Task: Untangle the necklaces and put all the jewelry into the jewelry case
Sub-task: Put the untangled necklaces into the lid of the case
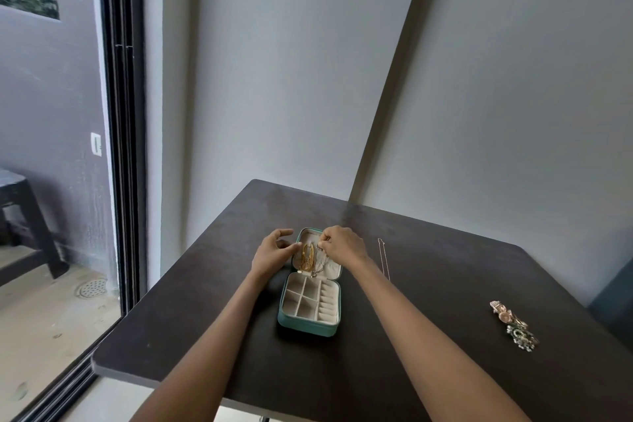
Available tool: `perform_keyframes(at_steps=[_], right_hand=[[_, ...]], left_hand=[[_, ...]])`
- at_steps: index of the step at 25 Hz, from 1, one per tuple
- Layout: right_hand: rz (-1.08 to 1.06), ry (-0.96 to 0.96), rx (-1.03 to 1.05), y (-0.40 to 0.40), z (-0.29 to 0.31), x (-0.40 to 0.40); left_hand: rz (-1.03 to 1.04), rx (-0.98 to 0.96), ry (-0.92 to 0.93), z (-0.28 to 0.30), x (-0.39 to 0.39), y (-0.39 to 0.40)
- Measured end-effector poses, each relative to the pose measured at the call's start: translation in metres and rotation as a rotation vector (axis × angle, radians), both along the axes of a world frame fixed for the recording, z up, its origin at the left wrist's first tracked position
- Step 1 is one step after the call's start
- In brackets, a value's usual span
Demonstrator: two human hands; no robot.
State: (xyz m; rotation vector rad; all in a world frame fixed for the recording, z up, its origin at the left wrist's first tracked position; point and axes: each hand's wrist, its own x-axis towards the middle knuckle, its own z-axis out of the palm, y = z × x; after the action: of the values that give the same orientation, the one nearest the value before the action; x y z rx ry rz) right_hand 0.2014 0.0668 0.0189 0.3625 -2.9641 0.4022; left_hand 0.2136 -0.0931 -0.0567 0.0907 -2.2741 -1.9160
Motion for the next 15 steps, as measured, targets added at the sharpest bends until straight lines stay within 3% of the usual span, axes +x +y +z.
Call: perform_keyframes(at_steps=[15], right_hand=[[0.204,0.495,0.291,0.0070,-0.0043,-0.0052]], left_hand=[[-0.070,0.083,0.169,0.0019,0.0063,-0.0008]])
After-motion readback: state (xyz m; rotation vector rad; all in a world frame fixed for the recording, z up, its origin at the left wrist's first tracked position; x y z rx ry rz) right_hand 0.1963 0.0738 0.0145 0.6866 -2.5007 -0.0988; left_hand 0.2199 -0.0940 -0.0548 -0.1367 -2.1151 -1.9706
